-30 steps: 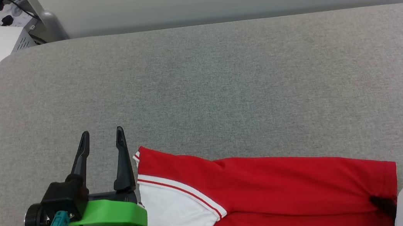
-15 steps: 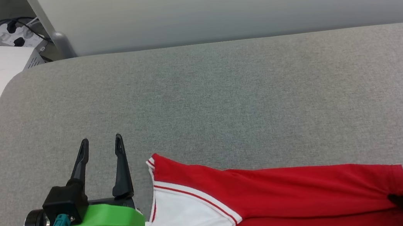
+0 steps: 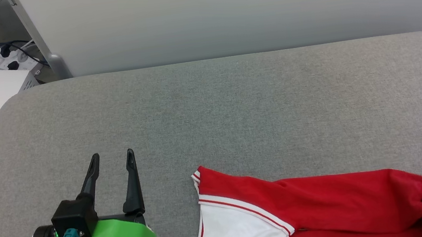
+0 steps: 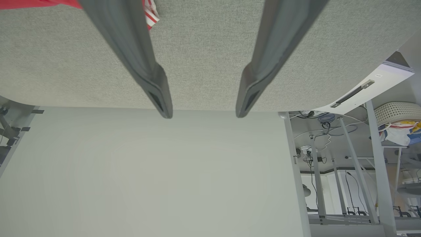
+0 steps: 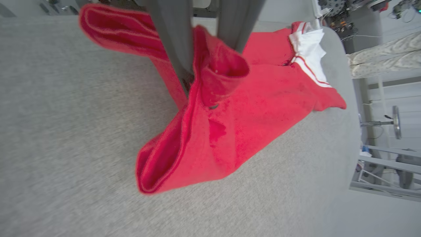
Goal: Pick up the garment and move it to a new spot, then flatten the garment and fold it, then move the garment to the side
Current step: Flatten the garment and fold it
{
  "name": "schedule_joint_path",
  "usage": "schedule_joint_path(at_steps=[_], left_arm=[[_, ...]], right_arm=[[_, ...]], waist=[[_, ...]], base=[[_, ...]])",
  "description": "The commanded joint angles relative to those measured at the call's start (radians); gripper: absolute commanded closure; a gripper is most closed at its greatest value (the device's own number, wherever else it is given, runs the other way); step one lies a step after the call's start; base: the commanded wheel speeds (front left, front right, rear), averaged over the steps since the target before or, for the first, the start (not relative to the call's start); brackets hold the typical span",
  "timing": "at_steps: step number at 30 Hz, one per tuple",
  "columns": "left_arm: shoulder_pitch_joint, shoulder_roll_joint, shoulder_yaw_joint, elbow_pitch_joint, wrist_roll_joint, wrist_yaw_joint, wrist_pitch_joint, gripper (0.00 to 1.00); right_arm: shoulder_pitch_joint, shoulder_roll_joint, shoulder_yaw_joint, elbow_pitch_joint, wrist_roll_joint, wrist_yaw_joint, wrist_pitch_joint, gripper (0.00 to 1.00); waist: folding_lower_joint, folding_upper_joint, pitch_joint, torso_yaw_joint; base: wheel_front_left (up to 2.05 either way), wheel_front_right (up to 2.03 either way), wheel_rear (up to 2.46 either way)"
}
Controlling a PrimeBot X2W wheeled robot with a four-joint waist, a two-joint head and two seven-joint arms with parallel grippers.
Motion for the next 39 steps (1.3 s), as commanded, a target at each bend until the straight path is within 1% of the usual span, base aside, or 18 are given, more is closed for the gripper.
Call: schedule_joint_path(at_steps=[1, 5, 7, 10, 12, 14, 18, 19, 22, 27, 29, 32, 34, 39], left_arm=[[0.013, 0.0, -0.001, 0.002, 0.002, 0.002, 0.002, 0.0], [0.009, -0.001, -0.005, 0.004, 0.004, 0.001, 0.001, 0.0], [0.008, 0.0, -0.004, 0.004, 0.003, 0.001, 0.001, 0.0], [0.005, 0.0, -0.006, 0.006, 0.002, 0.0, 0.002, 0.0], [0.001, 0.0, -0.007, 0.007, 0.002, 0.0, 0.002, 0.0], [-0.005, -0.001, -0.009, 0.007, 0.001, -0.003, 0.004, 0.0], [-0.021, -0.003, -0.014, 0.007, 0.002, -0.007, 0.006, 0.0], [-0.026, -0.005, -0.015, 0.008, 0.003, -0.007, 0.007, 0.0], [-0.036, -0.008, -0.015, 0.007, 0.002, -0.009, 0.006, 0.0], [-0.059, -0.018, -0.019, 0.01, 0.004, -0.016, 0.003, 0.0], [-0.069, -0.022, -0.02, 0.014, 0.006, -0.019, 0.001, 0.0], [-0.085, -0.033, -0.023, 0.021, 0.009, -0.024, -0.002, 0.0], [-0.094, -0.04, -0.024, 0.026, 0.011, -0.029, -0.004, 0.0], [-0.11, -0.056, -0.023, 0.042, 0.016, -0.039, -0.009, 0.0]], right_arm=[[-0.031, 0.038, -0.042, 0.019, 0.048, 0.0, 0.058, 1.0], [-0.091, 0.115, -0.164, 0.055, 0.171, 0.0, 0.196, 1.0], [-0.114, 0.131, -0.196, 0.067, 0.216, 0.0, 0.248, 1.0], [-0.14, 0.138, -0.213, 0.102, 0.289, 0.0, 0.299, 1.0], [-0.153, 0.139, -0.183, 0.147, 0.368, 0.0, 0.306, 1.0], [-0.156, 0.139, -0.125, 0.174, 0.435, 0.0, 0.296, 1.0], [-0.136, 0.139, 0.04, 0.173, 0.556, 0.0, 0.247, 1.0], [-0.122, 0.139, 0.105, 0.157, 0.591, 0.0, 0.219, 1.0], [-0.09, 0.14, 0.253, 0.112, 0.66, 0.0, 0.146, 1.0], [-0.054, 0.14, 0.493, 0.044, 0.711, 0.0, 0.022, 1.0], [-0.056, 0.14, 0.563, 0.027, 0.734, 0.0, -0.031, 1.0], [-0.067, 0.14, 0.656, 0.017, 0.754, 0.0, -0.102, 1.0], [-0.074, 0.14, 0.698, 0.016, 0.759, 0.0, -0.145, 1.0], [-0.084, 0.14, 0.756, 0.013, 0.73, 0.0, -0.246, 1.0]], waist=[[0.0, 0.0, -0.005, -0.001], [0.0, 0.0, -0.009, 0.007], [0.0, 0.0, -0.008, 0.011], [0.0, 0.0, -0.006, 0.022], [0.0, 0.0, -0.004, 0.031], [0.0, 0.0, 0.001, 0.042], [0.0, 0.0, 0.013, 0.064], [0.0, 0.0, 0.018, 0.072], [0.0, 0.0, 0.031, 0.087], [0.0, 0.0, 0.064, 0.109], [0.0, 0.0, 0.077, 0.114], [0.0, 0.0, 0.098, 0.125], [0.0, 0.0, 0.11, 0.131], [0.0, 0.0, 0.134, 0.138]], base=[[0.0, 0.0, 0.0], [0.0, 0.0, 0.0], [0.0, 0.0, 0.0], [0.0, 0.0, 0.0], [0.0, 0.0, 0.0], [0.0, 0.0, 0.0], [0.0, 0.0, 0.0], [0.0, 0.0, 0.0], [0.0, 0.0, 0.0], [0.0, 0.0, 0.0], [0.0, 0.0, 0.0], [0.0, 0.0, 0.0], [0.0, 0.0, 0.0], [0.0, 0.0, 0.0]])
